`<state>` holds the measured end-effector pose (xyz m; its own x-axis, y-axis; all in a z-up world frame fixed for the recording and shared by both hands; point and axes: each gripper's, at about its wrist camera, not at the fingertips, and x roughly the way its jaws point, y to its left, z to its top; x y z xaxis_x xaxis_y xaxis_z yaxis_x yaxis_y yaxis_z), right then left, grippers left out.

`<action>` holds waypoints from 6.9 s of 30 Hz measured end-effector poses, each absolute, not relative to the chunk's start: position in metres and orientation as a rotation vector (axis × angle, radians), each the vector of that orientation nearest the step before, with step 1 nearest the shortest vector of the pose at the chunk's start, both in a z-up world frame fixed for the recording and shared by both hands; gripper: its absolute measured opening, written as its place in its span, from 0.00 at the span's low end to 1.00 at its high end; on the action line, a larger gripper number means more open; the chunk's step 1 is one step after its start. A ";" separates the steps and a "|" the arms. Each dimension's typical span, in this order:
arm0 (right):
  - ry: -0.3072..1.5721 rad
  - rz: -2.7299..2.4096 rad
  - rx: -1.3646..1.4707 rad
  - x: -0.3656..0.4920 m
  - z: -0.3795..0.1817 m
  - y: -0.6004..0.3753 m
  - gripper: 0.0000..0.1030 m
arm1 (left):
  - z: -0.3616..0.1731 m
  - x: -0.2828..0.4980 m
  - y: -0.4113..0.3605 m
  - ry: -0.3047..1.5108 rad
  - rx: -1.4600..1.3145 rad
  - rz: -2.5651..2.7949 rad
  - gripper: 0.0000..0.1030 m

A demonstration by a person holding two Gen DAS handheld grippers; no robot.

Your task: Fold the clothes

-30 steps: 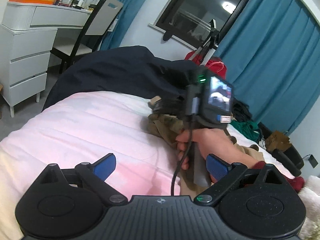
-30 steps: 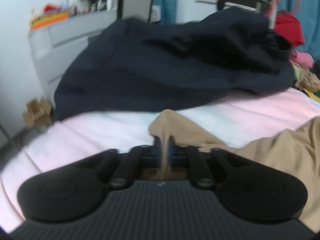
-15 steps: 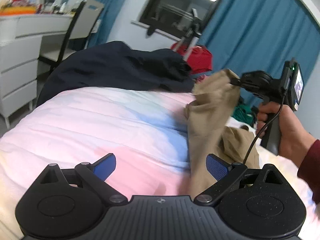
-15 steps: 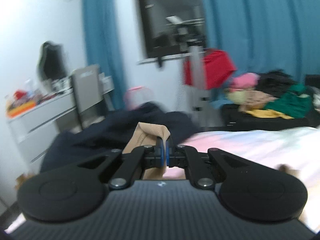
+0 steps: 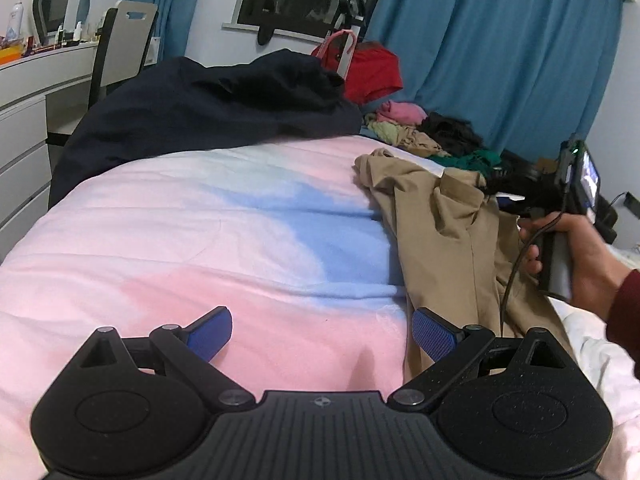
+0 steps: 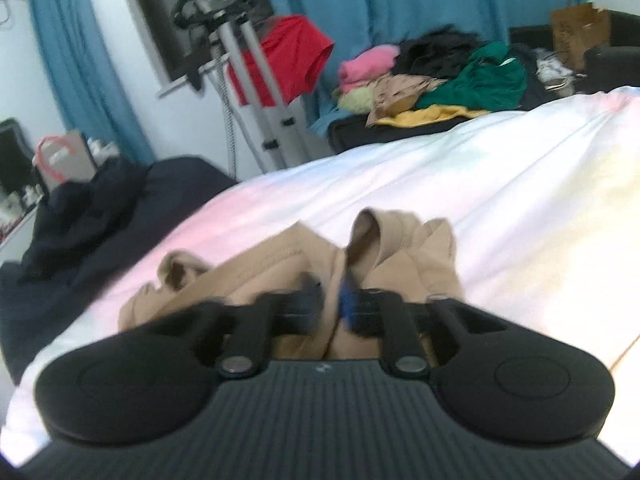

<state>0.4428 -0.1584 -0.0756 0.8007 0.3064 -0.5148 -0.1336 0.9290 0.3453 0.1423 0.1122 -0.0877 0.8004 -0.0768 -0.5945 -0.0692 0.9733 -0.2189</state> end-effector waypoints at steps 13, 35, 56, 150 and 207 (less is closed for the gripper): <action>0.452 0.363 0.253 0.247 0.003 -0.157 0.83 | -0.069 0.112 0.108 0.614 -0.231 -0.089 0.95; 0.548 0.230 0.515 0.028 -0.034 -0.245 0.83 | -0.085 0.015 0.058 0.916 -0.137 -0.271 0.63; 0.635 0.258 0.642 0.040 -0.060 -0.260 0.83 | -0.072 -0.035 0.001 0.814 0.142 -0.480 0.03; 0.776 0.441 0.875 0.084 -0.012 -0.264 0.12 | 0.010 0.044 0.088 0.716 -0.725 -0.366 0.06; 0.387 0.214 0.314 0.052 0.001 -0.224 0.90 | -0.002 0.022 0.028 0.394 -0.045 -0.162 0.98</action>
<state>0.0515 -0.2242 0.0014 0.9047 0.2627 -0.3354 -0.1441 0.9295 0.3395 0.0215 0.0284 -0.0019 0.9106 -0.1661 -0.3783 0.1486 0.9860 -0.0751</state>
